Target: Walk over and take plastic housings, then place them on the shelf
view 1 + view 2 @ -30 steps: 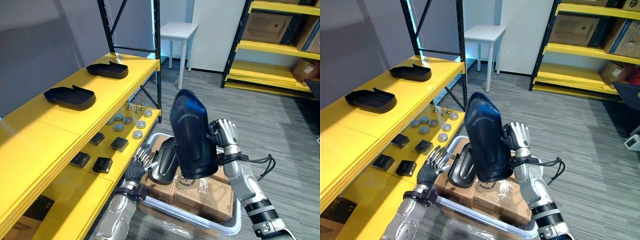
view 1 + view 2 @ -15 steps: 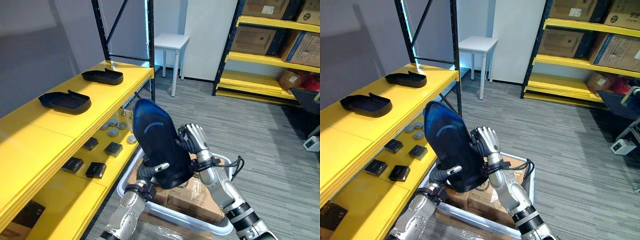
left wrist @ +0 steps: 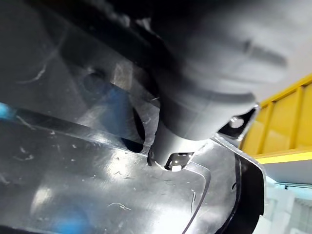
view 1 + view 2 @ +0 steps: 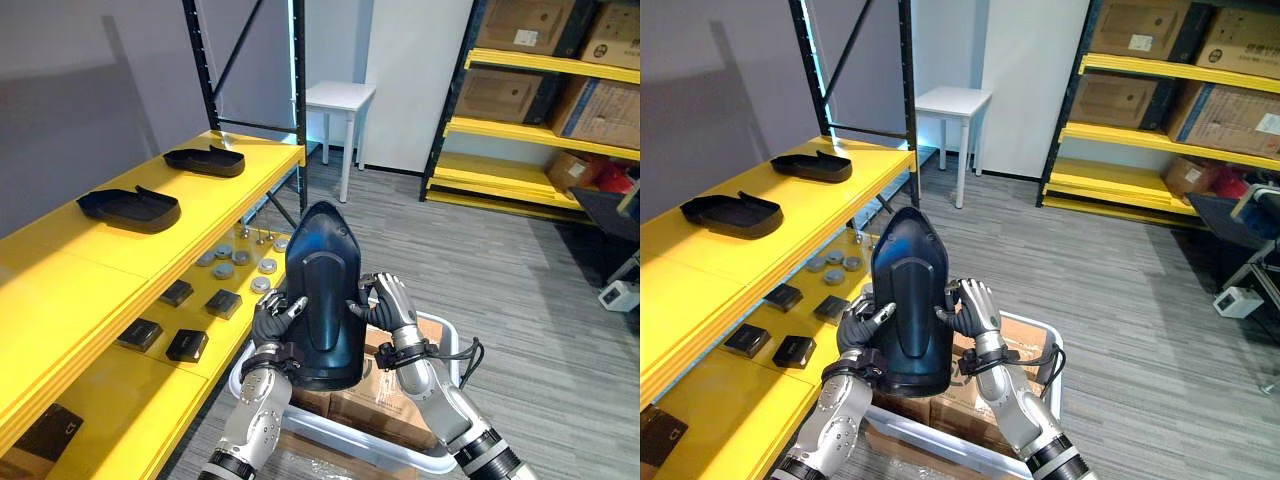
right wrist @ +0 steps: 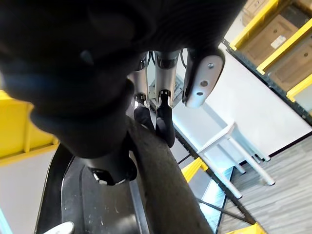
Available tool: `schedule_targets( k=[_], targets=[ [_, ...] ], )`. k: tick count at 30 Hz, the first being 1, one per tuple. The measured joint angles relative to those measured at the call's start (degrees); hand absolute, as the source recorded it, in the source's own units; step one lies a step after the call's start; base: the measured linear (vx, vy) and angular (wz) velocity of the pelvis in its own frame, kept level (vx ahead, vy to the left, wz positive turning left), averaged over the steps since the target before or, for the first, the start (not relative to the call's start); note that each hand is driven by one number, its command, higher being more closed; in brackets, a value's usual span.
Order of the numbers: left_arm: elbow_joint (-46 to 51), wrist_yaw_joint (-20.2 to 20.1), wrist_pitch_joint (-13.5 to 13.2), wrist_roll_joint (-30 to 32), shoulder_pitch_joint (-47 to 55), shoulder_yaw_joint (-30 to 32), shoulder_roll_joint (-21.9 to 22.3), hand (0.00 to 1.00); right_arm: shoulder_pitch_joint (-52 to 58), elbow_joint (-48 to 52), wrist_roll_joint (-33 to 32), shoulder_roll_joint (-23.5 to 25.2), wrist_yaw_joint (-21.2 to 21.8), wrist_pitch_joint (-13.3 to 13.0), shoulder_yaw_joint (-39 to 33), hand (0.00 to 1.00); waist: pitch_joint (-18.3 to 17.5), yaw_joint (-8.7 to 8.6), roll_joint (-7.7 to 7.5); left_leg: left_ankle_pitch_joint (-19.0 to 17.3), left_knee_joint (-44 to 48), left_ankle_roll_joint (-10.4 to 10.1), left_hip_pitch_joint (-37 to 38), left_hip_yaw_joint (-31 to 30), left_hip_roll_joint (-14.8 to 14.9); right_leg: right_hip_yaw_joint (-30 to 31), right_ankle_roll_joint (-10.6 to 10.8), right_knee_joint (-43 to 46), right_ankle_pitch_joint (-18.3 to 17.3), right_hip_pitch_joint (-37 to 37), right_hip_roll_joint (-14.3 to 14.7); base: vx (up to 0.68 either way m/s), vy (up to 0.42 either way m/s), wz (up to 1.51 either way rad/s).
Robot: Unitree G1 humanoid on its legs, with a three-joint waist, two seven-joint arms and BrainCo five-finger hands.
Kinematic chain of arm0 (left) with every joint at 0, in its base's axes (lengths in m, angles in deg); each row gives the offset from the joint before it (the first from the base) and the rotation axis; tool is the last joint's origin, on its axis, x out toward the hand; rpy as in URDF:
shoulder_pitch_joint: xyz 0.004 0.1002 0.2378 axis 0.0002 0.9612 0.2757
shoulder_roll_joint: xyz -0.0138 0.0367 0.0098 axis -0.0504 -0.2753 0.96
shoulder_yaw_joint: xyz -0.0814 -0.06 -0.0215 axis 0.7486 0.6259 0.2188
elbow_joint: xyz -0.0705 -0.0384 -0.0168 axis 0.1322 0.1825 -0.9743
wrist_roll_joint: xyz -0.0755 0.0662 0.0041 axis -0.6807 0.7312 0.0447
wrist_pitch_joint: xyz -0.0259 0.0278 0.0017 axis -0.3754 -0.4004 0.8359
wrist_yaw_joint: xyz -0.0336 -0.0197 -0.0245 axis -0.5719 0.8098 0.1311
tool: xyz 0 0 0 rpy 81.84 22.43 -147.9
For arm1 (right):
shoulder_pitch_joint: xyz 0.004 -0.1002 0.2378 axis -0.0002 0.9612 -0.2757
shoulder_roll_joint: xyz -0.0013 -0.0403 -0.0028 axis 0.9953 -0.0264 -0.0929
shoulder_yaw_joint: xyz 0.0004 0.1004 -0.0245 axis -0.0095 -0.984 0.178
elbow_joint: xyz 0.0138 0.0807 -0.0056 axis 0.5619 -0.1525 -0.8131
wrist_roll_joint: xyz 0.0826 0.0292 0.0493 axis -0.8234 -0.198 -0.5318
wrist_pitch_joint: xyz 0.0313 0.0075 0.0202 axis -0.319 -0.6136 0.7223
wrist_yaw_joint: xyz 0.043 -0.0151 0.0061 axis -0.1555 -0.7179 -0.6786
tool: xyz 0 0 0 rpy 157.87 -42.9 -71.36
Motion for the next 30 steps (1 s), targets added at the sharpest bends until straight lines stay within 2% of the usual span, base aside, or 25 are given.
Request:
schedule_targets(
  k=[4, 6, 7, 8, 9, 11, 12, 13, 14, 15, 16, 18, 19, 20, 21, 22, 23, 24, 25, 26, 27, 28, 29, 30],
  targets=[
    [0.0, -0.63, 0.0, -0.02, 1.09, -0.14, 0.21, 1.0, 0.89, -0.04, -1.17, -0.01, -0.26, -0.14, 0.36, 1.0, 0.06, 0.31, -0.02, 0.95, 0.17, -0.44, -1.72, -3.87, -0.23, -3.76, -0.22, 0.02, -0.5, 0.37, 0.21, -0.02, -0.025, 0.53],
    [-0.02, -2.18, 0.07, -0.02, 2.12, -0.37, 0.23, 1.0, 2.17, -0.05, -2.22, -0.02, -1.07, -0.7, 0.72, 1.0, 0.19, 0.19, 0.09, 2.02, -0.01, -1.31, -3.0, -7.68, -0.55, -8.67, -0.61, 0.48, -1.33, 1.02, 0.39, 0.0, -0.057, 0.92],
    [-0.07, -2.43, 0.07, -0.06, 2.22, -0.32, 0.25, 1.0, 2.16, -0.09, -2.22, -0.03, -1.16, -0.72, 0.81, 0.0, 0.25, 0.39, 0.17, 1.42, -0.46, -1.06, -3.7, -7.3, -0.35, -9.69, -0.74, 0.58, -1.46, 1.08, 0.41, -0.02, -0.06, 1.1],
    [-0.13, -2.94, 0.09, -0.13, 2.16, -0.16, 0.53, 1.0, 2.08, -0.02, -2.42, -0.31, -1.33, -0.84, 0.78, 0.0, 0.33, -0.32, 0.41, 0.65, -0.35, 0.2, -5.46, -0.12, 1.26, -13.27, -0.78, 0.58, -1.56, 1.3, 0.4, -0.01, -0.027, 1.37],
    [-0.24, -3.24, 0.1, -0.16, 2.15, -0.02, 1.2, 1.0, 1.88, -0.05, -3.0, -1.08, -1.47, -1.65, 0.78, 0.0, 0.37, -1.07, 0.37, -0.91, 0.49, 2.6, -6.9, 9.76, 2.93, -16.62, -0.4, 0.72, -1.87, 1.41, -0.46, -0.01, -0.001, 1.52],
    [-0.51, -3.49, 0.08, -0.37, 2.13, 0.12, 1.57, 1.0, 1.43, -0.14, -4.09, -1.57, -1.47, -2.82, 0.79, 0.0, 0.56, -1.56, 0.82, -2.8, 2.15, 4.04, -8.01, 24.49, 5.77, -20.34, 0.24, 1.49, -2.58, 1.69, -1.57, 0.01, 0.052, 1.3],
    [-0.52, -4.23, 0.04, -0.92, 2.15, 0.36, 1.62, 1.0, 1.34, -0.17, -4.62, -1.93, -1.46, -3.39, 0.82, 0.0, 0.66, -1.5, 1.19, -4.24, 3.68, 2.07, -8.09, 35.23, 8.09, -23.07, 0.96, 2.14, -3.34, 2.17, -2.6, 0.04, 0.08, 1.11],
    [-0.51, -4.55, 0.03, -1.2, 2.18, 0.49, 1.55, 1.0, 1.31, -0.15, -4.61, -1.94, -1.46, -3.78, 0.83, 0.0, 0.66, -1.43, 1.2, -4.69, 4.17, 1.41, -8.1, 37.72, 8.44, -23.96, 1.04, 2.18, -3.8, 2.43, -3.14, 0.04, 0.111, 1.02],
    [-0.47, -5.03, -0.04, -1.45, 2.25, 0.78, 1.54, 1.0, 1.29, 0.09, -4.57, -1.87, -1.45, -4.15, 0.78, 0.0, 0.62, -1.41, 1.19, -5.03, 4.61, 0.82, -8.15, 39.59, 8.11, -25.5, 2.07, 1.96, -4.75, 2.74, -4.34, 0.04, 0.135, 0.56],
    [-0.2, -5.58, -0.1, -1.44, 2.57, 1.31, 1.52, 1.0, 1.31, 0.39, -4.55, -1.56, -1.25, -4.28, 0.8, 0.0, 0.58, -1.13, 1.25, -4.58, 4.81, 0.98, -8.14, 39.37, 7.31, -25.6, 2.21, 2.08, -4.83, 2.9, -5.16, 0.07, 0.155, 0.33],
    [0.8, -6.03, -0.1, -1.33, 3.27, 2.08, 1.44, 1.0, 1.66, 1.17, -4.48, -0.76, -0.93, -4.33, 0.67, 0.0, 0.18, -0.8, 1.99, -2.89, 4.41, 1.25, -7.78, 39.05, 6.68, -25.03, 2.75, 2.42, -4.89, 3.34, -5.52, 0.11, 0.131, 0.0],
    [3.14, -6.37, -0.09, -0.78, 4.48, 3.28, 1.47, 1.0, 2.93, 3.38, -4.49, 0.37, -0.92, -4.51, 0.34, 0.0, -0.03, -0.93, 2.03, 0.58, 3.78, 2.5, -6.75, 38.78, 5.5, -25.35, 3.89, 2.6, -4.35, 4.86, -6.53, 0.19, 0.118, 0.03],
    [5.89, -6.64, -0.09, 1.14, 5.94, 4.36, 1.92, 1.0, 4.75, 5.69, -4.5, 1.76, -0.79, -5.04, -0.45, 0.0, -0.54, -1.1, 1.63, 2.17, 3.9, 3.65, -6.03, 38.07, 3.47, -26.25, 5.62, 5.16, -5.16, 5.23, -9.29, 0.21, 0.136, 0.19],
    [7.22, -6.59, -0.08, 2.71, 6.47, 5.11, 2.17, 1.0, 5.37, 6.51, -4.53, 2.41, -0.79, -5.19, -0.88, 0.0, -0.73, -1.37, 1.45, 2.32, 4.09, 3.91, -5.91, 37.58, 2.42, -26.64, 6.46, 7.1, -5.86, 5.16, -10.77, 0.24, 0.178, 0.43],
    [9.41, -5.98, -0.07, 7.19, 6.72, 5.95, 2.9, 1.0, 6.52, 7.49, -4.66, 3.83, -0.81, -5.79, -2.34, 0.0, -0.89, -1.62, 1.21, 1.64, 3.93, 5.01, -5.21, 36.57, -0.05, -27.44, 7.19, 12.03, -7.47, 4.99, -14.37, 0.28, 0.215, 0.63],
    [10.84, -5.02, -0.04, 11.25, 6.69, 6.5, 3.66, 1.0, 7.31, 7.5, -4.72, 4.77, -0.81, -6.06, -3.62, 0.0, -0.92, -1.62, 1.29, 1.19, 3.98, 6.39, -4.03, 35.41, -1.95, -28.19, 7.23, 18.77, -8.17, 4.72, -18.25, 0.28, 0.236, 0.71],
    [11.33, -4.05, -0.03, 13.85, 6.68, 6.59, 3.92, 1.0, 7.89, 7.52, -4.87, 5.07, -0.8, -6.36, -4.21, 0.0, -0.91, -1.59, 1.29, 0.77, 3.98, 7.1, -3.11, 34.6, -2.61, -28.15, 6.98, 23.01, -8.31, 4.64, -20.33, 0.27, 0.254, 0.85],
    [12.67, -2.14, 0.04, 18.47, 6.58, 6.88, 4.21, 1.0, 9.39, 7.56, -6.08, 5.71, -0.43, -6.52, -5.23, 0.0, -0.75, -1.74, 0.79, -0.43, 4.06, 8.07, -1.11, 32.34, -4.28, -27.71, 4.62, 32.3, -7.29, 4.02, -24.51, 0.26, 0.321, 1.04],
    [14.71, -0.16, 0.11, 23.68, 6.28, 7.69, 4.55, 1.0, 11.4, 7.55, -7.21, 6.53, 0.09, -6.64, -6.35, 0.0, -0.47, -1.95, 0.43, -1.48, 4.15, 8.76, 0.44, 29.59, -5.16, -24.38, -1.23, 41.64, -4.16, 1.81, -27.61, 0.24, 0.303, 1.1],
    [16.12, 1.02, 0.12, 26.5, 6.18, 8.28, 4.56, 1.0, 12.41, 7.52, -7.39, 7.07, 0.17, -6.85, -6.85, 0.0, -0.36, -2.26, 0.35, -2.03, 4.29, 9.22, 0.75, 28.23, -5.19, -20.54, -2.59, 45.57, -3.45, -0.11, -27.66, 0.21, 0.206, 1.22],
    [18.23, 3.66, 0.08, 31.67, 5.88, 9.46, 4.03, 1.0, 13.97, 7.54, -8.42, 8.78, 0.15, -7.03, -7.22, 0.0, -0.13, -3.12, 0.25, -2.87, 4.73, 9.89, 0.89, 25.05, -4.91, -13.9, -1.12, 51.4, -7.57, -3.97, -25.04, 0.11, 0.027, 1.0],
    [18.48, 4.79, 0.1, 33.98, 5.45, 10.27, 3.93, 1.0, 14.84, 7.55, -8.96, 9.34, 0.15, -7.12, -7.56, 0.0, 0.03, -3.26, 0.23, -3.04, 4.79, 9.93, 1.15, 23.73, -4.82, -11.01, -0.73, 52.52, -9.43, -5.74, -23.12, 0.13, -0.034, 1.23],
    [18.45, 6.66, 0.33, 37.95, 4.68, 11.87, 3.91, 1.0, 16.41, 7.55, -9.7, 10.09, 0.21, -7.33, -8.92, 0.0, 0.26, -3.33, 0.12, -3.45, 4.89, 9.81, 1.8, 21.31, -4.82, -6.25, 0.07, 51.37, -12.4, -7.94, -19.14, 0.12, -0.069, 1.15],
    [18.44, 8.42, 0.7, 41.19, 4.64, 13.13, 3.91, 1.0, 17.54, 7.58, -11.28, 10.55, 0.22, -7.67, -10.89, 0.0, 0.27, -3.65, 0.12, -3.59, 4.83, 9.84, 2.35, 19.08, -4.97, -3.26, 0.57, 46.49, -13.95, -9.27, -15.55, 0.13, -0.074, 1.07]
  ],
)
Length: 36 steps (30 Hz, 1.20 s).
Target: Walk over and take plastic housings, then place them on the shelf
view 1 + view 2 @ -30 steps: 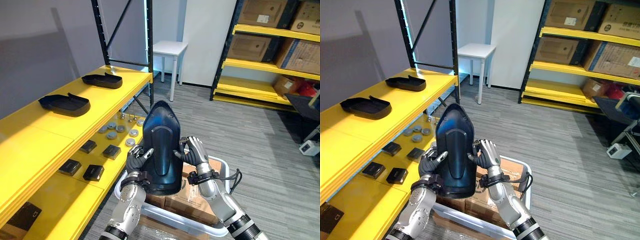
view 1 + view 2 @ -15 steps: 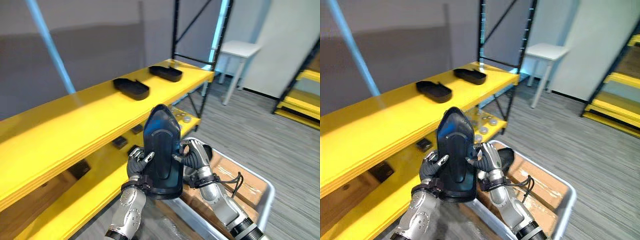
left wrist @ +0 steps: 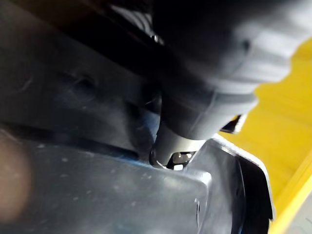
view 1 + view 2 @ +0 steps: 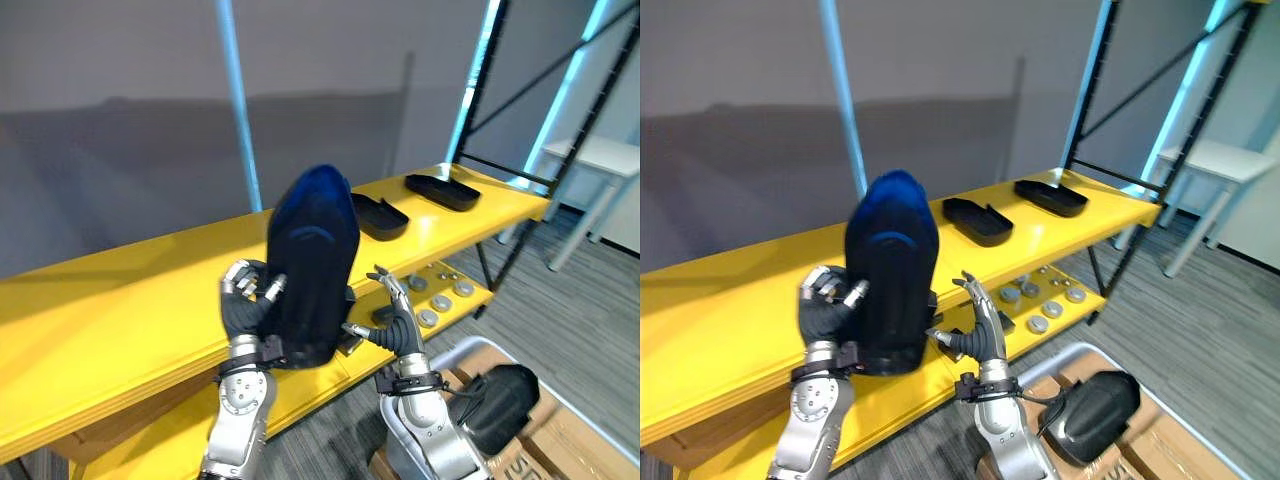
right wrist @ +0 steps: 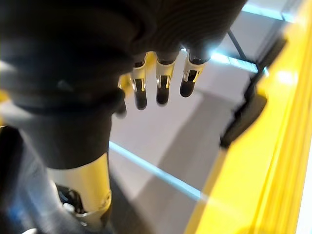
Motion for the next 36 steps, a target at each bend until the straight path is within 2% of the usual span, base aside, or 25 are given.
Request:
schedule_targets(
  k=[1, 2, 3, 4, 5, 6, 7, 8, 9, 11, 12, 13, 16, 17, 19, 20, 21, 22, 23, 26, 31, 36],
  targets=[
    [-0.01, 0.64, 0.14, 1.4, 0.0, 0.55, -0.07, 1.0, 0.14, 0.02, -1.06, 0.04, 0.07, -0.13, -0.95, 0.0, 0.11, -0.1, -0.03, 0.07, 0.02, -0.16, 0.28, -0.86, -0.05, 1.08, 0.27, -3.35, -0.43, -0.29, 1.57, 0.13, -0.087, 0.93],
    [-0.13, 1.4, 0.49, 3.22, -0.01, 1.28, -0.4, 1.0, 0.2, 0.09, -3.4, 0.07, 0.47, -0.5, -2.85, 0.0, 0.36, -0.39, -0.14, 0.03, 0.14, -0.48, 0.62, -2.49, -0.14, 3.5, 0.66, -10.51, -0.69, -1.18, 4.51, 0.13, -0.111, 0.75],
    [-0.57, 1.68, 0.64, 4.43, -0.09, 1.83, -0.77, 1.0, 0.38, 0.74, -4.92, 0.11, 0.82, -0.75, -4.66, 0.0, 0.52, -0.93, -0.3, -0.36, 0.41, -1.07, 0.56, -4.31, -0.14, 8.49, 0.78, -17.43, -0.58, -2.05, 7.77, 0.13, -0.128, 0.72],
    [-1.03, 1.97, 0.65, 4.85, -0.27, 1.87, -0.92, 1.0, 0.71, 1.3, -5.82, 0.11, 1.04, -1.1, -5.59, 0.0, 0.64, -1.25, -0.38, -0.76, 0.67, -1.56, 0.44, -5.3, -0.14, 11.66, 0.84, -20.71, -0.47, -2.24, 9.41, 0.13, -0.163, 0.77],
    [-2.41, 2.4, 0.74, 4.86, -1.03, 1.78, -1.1, 1.0, 1.88, 2.53, -7.58, 0.15, 1.35, -1.86, -7.39, 0.0, 0.89, -2.22, -0.87, -1.79, 1.43, -2.6, 0.2, -7.16, -0.47, 17.24, 0.74, -26.5, 0.08, -1.9, 11.75, 0.13, -0.188, 0.76],
    [-3.53, 2.53, 1.02, 4.85, -2.02, 1.82, -1.59, 1.0, 3.45, 4.29, -9.41, 0.29, 1.69, -2.21, -8.56, 0.0, 1.0, -2.68, -2.8, -2.92, 2.16, -4.22, 0.33, -8.12, -1.9, 20.07, 0.94, -29.2, 3.7, -1.74, 11.84, 0.13, -0.205, 0.76],
    [-4.27, 2.51, 1.09, 4.85, -2.52, 1.83, -1.79, 1.0, 4.36, 4.87, -9.83, 0.36, 1.82, -2.54, -9.04, 0.0, 1.03, -2.87, -3.6, -3.33, 2.2, -4.8, 0.66, -8.63, -2.63, 20.42, 1.9, -28.93, 6.77, -1.58, 11.27, 0.16, -0.247, 0.49],
    [-5.3, 2.52, 1.64, 4.82, -2.82, 1.91, -1.03, 1.0, 6.01, 5.55, -11.18, 0.08, 2.39, -2.92, -9.72, 0.0, 0.93, -2.91, -2.87, -3.55, 2.0, -5.25, 1.28, -8.65, -1.73, 19.7, 2.39, -29.33, 7.47, -1.13, 11.65, 0.15, -0.193, 0.22],
    [-5.28, 2.47, 1.91, 4.82, -3.07, 2.02, -0.42, 1.0, 7.25, 6.0, -12.11, -0.17, 2.91, -3.1, -10.76, 0.0, 0.74, -2.92, -2.03, -3.78, 2.05, -6.06, 1.09, -8.7, -0.33, 19.1, 1.58, -32.23, 8.45, 0.22, 12.91, 0.2, -0.184, 0.05],
    [-5.54, 2.26, 2.21, 4.74, -4.2, 2.0, -0.09, 1.0, 8.83, 6.47, -12.44, 0.01, 3.83, -3.16, -11.75, 0.0, 0.52, -2.99, -1.67, -4.0, 1.93, -6.44, 0.8, -8.93, 1.14, 18.53, 0.45, -36.08, 10.84, 1.91, 14.33, 0.15, -0.084, 0.0],
    [-6.39, 2.2, 2.39, 4.61, -5.48, 2.08, 0.05, 1.0, 9.98, 7.22, -13.63, 0.29, 4.67, -3.16, -12.2, 0.0, 0.5, -3.34, -1.63, -4.05, 1.7, -6.62, 0.78, -9.39, 1.74, 17.78, 0.1, -37.95, 11.72, 2.81, 14.85, 0.18, -0.101, 0.27],
    [-8.31, 1.95, 2.7, 3.95, -7.89, 2.65, 0.02, 1.0, 12.15, 8.85, -13.79, 0.51, 5.65, -3.43, -13.22, 0.0, 0.53, -4.63, -1.5, -4.02, 1.14, -6.91, 0.79, -10.72, 2.26, 16.26, -0.05, -39.35, 11.9, 3.89, 15.25, 0.19, -0.108, 0.4],
    [-15.34, 0.91, 3.36, -2.24, -14.73, 3.66, -0.06, 1.0, 16.24, 11.67, -15.94, 0.4, 7.2, -3.7, -14.83, 0.0, 0.69, -5.86, -1.08, -3.55, 0.47, -7.49, -0.62, -13.08, 2.53, 13.0, -0.06, -40.04, 11.9, 4.11, 15.22, 0.11, -0.047, 0.47],
    [-16.69, 0.91, 3.57, -3.5, -15.9, 3.99, -0.06, 1.0, 16.86, 11.99, -15.94, 0.4, 7.31, -3.7, -15.25, 0.0, 0.71, -6.1, -1.06, -3.35, 0.46, -7.65, -1.05, -13.03, 2.41, 12.54, -0.06, -40.26, 11.9, 4.1, 15.02, 0.06, 0.011, 0.46],
    [-20.41, 0.88, 4.48, -10.16, -18.77, 5.72, -0.31, 1.0, 19.2, 13.03, -15.94, 0.4, 7.85, -3.69, -15.3, 0.0, 1.29, -6.34, -0.31, -2.99, 0.1, -7.52, -1.45, -11.73, 1.98, 11.45, -0.06, -40.35, 11.86, 4.01, 14.34, 0.03, 0.031, 0.22],
    [-20.51, 0.88, 4.54, -10.44, -18.83, 5.87, -0.35, 1.0, 19.31, 13.03, -15.94, 0.4, 7.87, -3.68, -15.28, 0.0, 1.32, -6.34, -0.26, -2.99, 0.04, -7.52, -1.45, -11.7, 1.95, 11.48, -0.06, -40.35, 11.85, 4.01, 14.33, 0.01, 0.041, 0.05],
    [-21.76, 0.74, 4.93, -15.29, -19.86, 7.25, -1.4, 1.0, 20.68, 13.04, -15.93, 0.43, 8.28, -3.59, -15.17, 0.0, 1.66, -6.53, 0.29, -3.43, -1.28, -7.83, -1.37, -11.12, 1.71, 11.48, 0.01, -40.38, 11.77, 3.82, 13.9, 0.01, 0.039, 0.1],
    [-22.39, 0.67, 4.94, -16.63, -20.44, 7.61, -2.07, 1.0, 21.24, 13.05, -15.91, 0.47, 8.44, -3.53, -15.12, 0.0, 1.7, -7.04, 0.36, -3.61, -1.93, -7.87, -1.46, -9.32, 2.13, 11.32, 0.03, -40.52, 11.75, 3.68, 13.68, 0.0, 0.047, 0.35],
    [-23.57, 0.4, 4.98, -19.04, -21.96, 8.33, -3.35, 1.0, 22.18, 13.22, -15.91, 0.45, 8.77, -3.45, -15.07, 0.0, 1.78, -8.11, 0.49, -3.55, -3.02, -7.98, -1.84, -4.48, 3.06, 10.61, 0.06, -40.65, 11.73, 3.07, 13.32, -0.01, 0.03, 0.38],
    [-28.97, 0.2, 5.04, -25.94, -27.15, 9.34, -7.93, 1.0, 22.72, 13.81, -15.9, 0.33, 9.11, -2.36, -13.91, 0.0, 2.12, -8.39, 0.98, 0.25, -4.39, -7.75, -2.83, -1.63, 3.32, 11.03, 0.09, -40.24, 11.76, 0.9, 13.13, 0.0, 0.014, 0.07],
    [-39.13, -1.55, 5.55, -35.17, -35.1, 6.75, -13.38, 1.0, 24.3, 14.18, -15.88, -0.4, 10.02, -1.41, -10.58, 0.0, 2.17, -8.5, 0.99, 0.55, -4.56, -7.58, -3.19, -1.06, 2.85, 11.64, 0.09, -40.33, 11.76, 0.08, 12.89, 0.03, 0.024, -0.05],
    [-49.48, -4.53, 8.25, -37.19, -41.54, 2.18, -16.17, 1.0, 24.21, 14.18, -15.87, -2.3, 11.02, -1.21, -7.26, 0.0, 3.64, -8.84, 1.0, 0.6, -4.62, -7.56, -3.18, -0.6, 2.85, 12.35, 0.08, -40.33, 11.77, -0.15, 12.94, 0.01, 0.005, -0.05]
  ],
)
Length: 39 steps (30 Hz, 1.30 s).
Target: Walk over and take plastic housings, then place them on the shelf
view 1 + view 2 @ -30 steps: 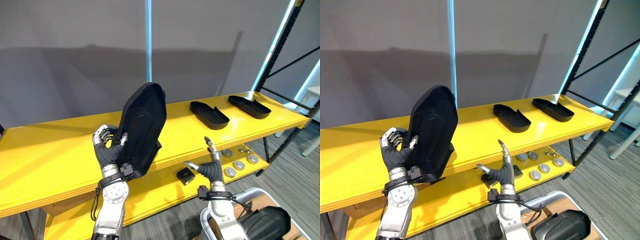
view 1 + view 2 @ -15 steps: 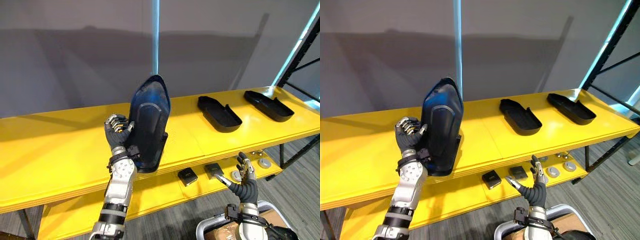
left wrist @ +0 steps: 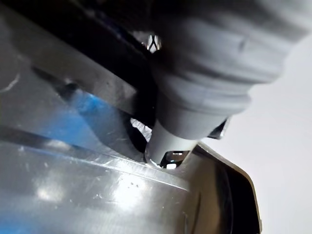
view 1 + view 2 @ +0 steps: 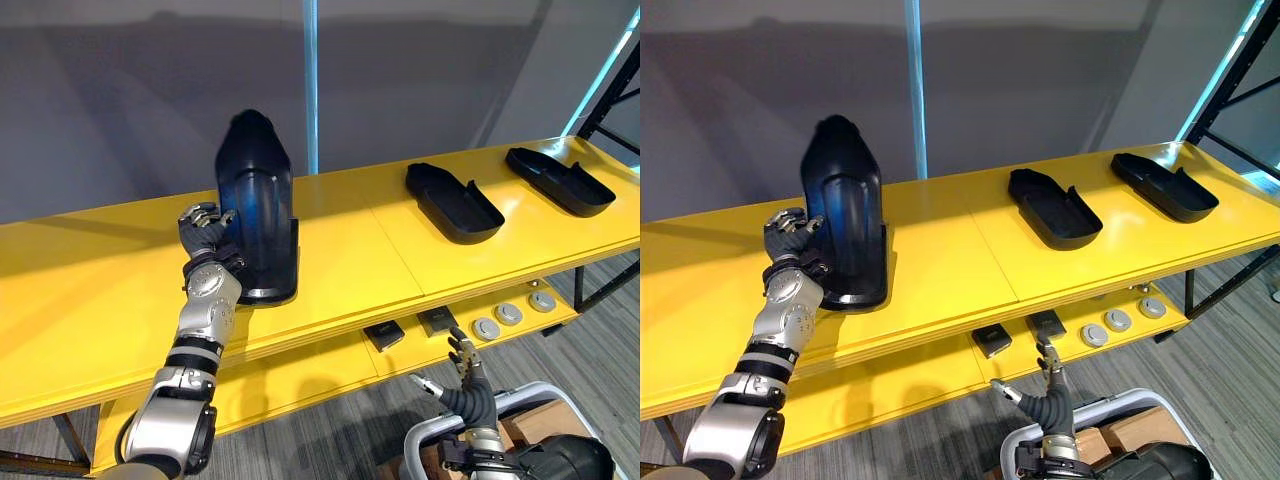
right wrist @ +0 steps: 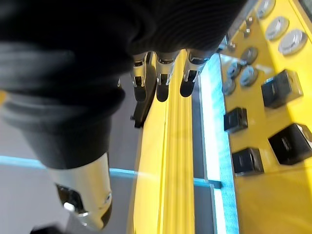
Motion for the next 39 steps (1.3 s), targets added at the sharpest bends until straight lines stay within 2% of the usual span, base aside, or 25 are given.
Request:
schedule_targets(
  k=[6, 13, 20, 23, 28, 29, 39],
  targets=[
    [-7.05, -2.2, 3.67, -0.95, -6.48, -3.89, -1.32, 1.0, -0.34, 0.0, 0.05, -0.32, 0.14, 0.38, 2.15, 0.0, 3.23, -0.15, -0.03, 0.86, -0.35, 0.02, -1.71, -0.08, 0.02, 0.09, 0.0, 0.13, 0.27, -1.87, 0.33, -0.01, 0.0, 0.0],
    [-7.36, -1.52, 4.46, -2.71, -8.74, -4.76, -1.36, 1.0, -1.97, -0.14, 0.1, -0.38, -0.07, 1.26, 4.08, 0.0, 5.6, -0.12, -0.14, 0.91, -0.35, 0.06, -1.84, -0.05, 0.07, 0.11, 0.0, 0.11, 0.27, -1.98, 0.43, 0.0, 0.0, 0.0],
    [-7.45, 1.88, 5.02, -2.99, -9.8, -4.45, -1.14, 1.0, -1.99, -0.24, 0.23, -0.79, -0.47, 1.55, 4.63, 0.0, 6.66, -0.09, -0.47, 0.93, -0.35, 0.1, -1.84, -0.06, 0.08, 0.12, 0.0, 0.1, 0.27, -1.98, 0.45, 0.0, 0.0, 0.0],
    [-7.45, 3.99, 5.25, -2.78, -10.02, -2.11, 0.11, 1.0, -2.04, -0.31, 0.24, -0.83, -0.63, 1.55, 4.72, 0.0, 6.83, -0.09, -0.78, 0.94, -0.35, 0.11, -1.83, -0.06, 0.09, 0.14, 0.0, 0.1, 0.27, -1.98, 0.47, 0.0, 0.0, 0.0],
    [-6.85, 8.4, 5.59, 1.51, -10.04, 1.22, 2.64, 1.0, -2.09, -0.6, 0.29, -1.47, -1.2, 1.54, 5.72, 0.0, 7.04, -0.02, -1.15, 0.96, -0.35, 0.14, -1.81, -0.06, 0.12, 0.17, -0.01, 0.1, 0.27, -1.97, 0.51, 0.0, 0.0, 0.0],
    [-6.73, 8.69, 5.6, 1.61, -10.04, 1.81, 2.97, 0.0, -2.1, -0.71, 0.29, -1.45, -1.23, 1.54, 5.67, 0.0, 7.04, -0.01, -1.16, 0.96, -0.35, 0.14, -1.81, -0.06, 0.13, 0.17, -0.01, 0.1, 0.27, -1.97, 0.52, 0.0, 0.0, 0.0],
    [-4.25, 11.56, 5.49, 2.69, -8.28, 4.47, 5.54, 0.0, -2.09, -1.44, 0.29, -1.46, -1.32, 1.54, 5.7, 0.0, 6.98, -0.07, -1.26, 0.96, -0.38, 0.14, -0.68, -0.06, 0.32, 0.17, -0.07, -0.29, 0.37, -0.71, 0.7, 0.0, 0.0, 0.0]
  ],
)
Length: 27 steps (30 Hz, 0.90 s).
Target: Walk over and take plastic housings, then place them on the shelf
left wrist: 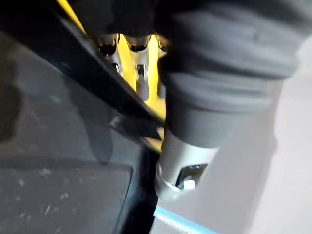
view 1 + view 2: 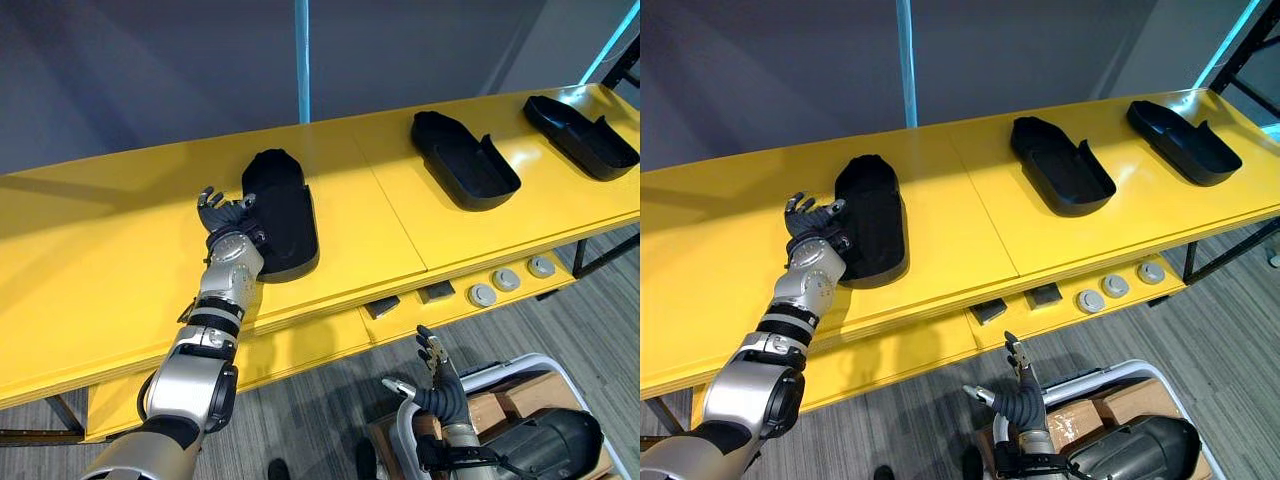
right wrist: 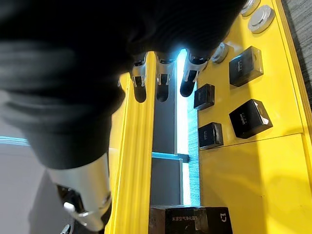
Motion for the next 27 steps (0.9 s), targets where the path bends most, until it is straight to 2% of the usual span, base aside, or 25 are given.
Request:
schedule_targets(
  k=[5, 9, 10, 14, 17, 18, 23, 24, 25, 27],
  targets=[
    [2.42, 1.64, -0.26, 0.19, 1.47, 1.24, 0.51, 0.0, 0.0, -0.25, 0.0, 0.0, 0.0, 0.0, 0.05, 0.0, -0.17, 0.01, -0.27, 0.01, -0.01, 0.0, 0.07, 0.02, 0.19, 0.07, 0.0, -0.42, 0.3, 0.21, 0.08, 0.0, 0.0, 0.0],
    [7.28, 2.77, -1.71, 1.46, 3.29, 2.16, 1.36, 0.0, -0.25, -0.5, 0.0, -0.01, 0.0, 0.0, 0.79, 0.0, -0.79, 0.01, -1.06, 0.01, -0.01, -0.01, 0.74, 0.09, 0.2, 0.2, -0.05, -0.83, 0.42, 1.02, 0.2, 0.0, 0.0, 0.0],
    [10.5, 3.04, -2.29, 3.14, 3.63, 2.15, 1.37, 0.0, -0.54, -0.5, 0.0, -0.08, 0.06, -0.01, 1.3, 0.0, -1.08, 0.01, -1.44, 0.01, -0.01, -0.01, 0.77, 0.09, 0.26, 0.21, -0.1, -0.83, 0.44, 1.03, 0.24, 0.0, 0.0, 0.0],
    [24.23, 3.23, -4.23, 8.59, 8.46, 2.08, 1.65, 0.0, -1.27, -0.49, 0.0, -0.05, 0.24, -0.09, 2.44, 0.0, -2.93, -0.01, -1.41, 0.01, -0.03, 0.0, 1.29, 0.09, 0.23, 0.21, -0.1, -0.81, 0.45, 1.53, 0.35, 0.0, 0.0, 0.0],
    [32.67, 3.63, -6.41, 16.03, 13.93, 3.07, 1.1, 0.0, -2.68, -0.28, -0.02, -0.19, 0.67, -1.26, 2.12, 0.0, -4.15, 0.56, -0.89, 0.01, -0.07, 0.0, 2.57, 0.0, 0.25, 0.1, -0.1, -0.81, 0.42, 2.87, 0.37, -0.01, 0.003, 0.0],
    [36.26, 3.7, -7.34, 19.37, 17.32, 4.13, 0.54, 0.0, -2.89, -0.03, -0.06, -0.35, 1.1, -2.43, 2.14, 1.0, -4.99, 0.8, -0.36, 0.0, -0.2, -0.01, 2.58, -0.07, 0.26, 0.02, -0.1, -0.81, 0.41, 2.93, 0.38, -0.05, 0.006, 0.01],
    [52.74, 2.16, -9.49, 28.12, 36.76, 6.35, -0.37, 0.0, -4.72, 0.04, -0.04, -0.97, 1.88, -4.34, 1.95, 1.0, -7.8, 2.6, 1.81, 0.2, -0.34, -0.18, 2.46, -1.91, 0.15, -1.87, 0.16, -0.83, 0.18, 3.67, 0.11, -0.05, 0.008, 0.16],
    [57.01, 0.96, -10.21, 29.77, 42.6, 6.39, 0.48, 0.0, -5.91, 0.03, -0.04, -0.95, 1.94, -4.47, 1.73, 1.0, -8.25, 3.45, 1.92, 0.31, -0.34, -0.27, 2.38, -2.43, 0.15, -2.38, 0.18, -0.9, 0.15, 3.84, 0.07, -0.04, 0.007, 0.31],
    [58.93, 0.23, -10.76, 30.52, 45.53, 6.38, 1.14, 0.0, -6.59, 0.02, -0.04, -0.89, 1.99, -4.5, 1.62, 1.0, -8.51, 3.6, 1.93, 0.38, -0.34, -0.24, 2.19, -2.89, 0.12, -2.77, 0.19, -0.95, 0.12, 3.93, 0.03, -0.04, 0.009, 0.29],
    [64.76, -3.47, -12.78, 31.36, 56.62, 4.83, 4.17, 0.0, -10.0, -0.59, -0.24, -0.6, 2.58, -4.66, 1.42, 1.0, -9.82, 5.27, 1.92, 0.8, -0.35, -0.18, 1.17, -4.31, -0.11, -4.33, 0.27, -1.53, 0.06, 3.91, -0.22, -0.03, 0.013, 0.39]
  ],
)
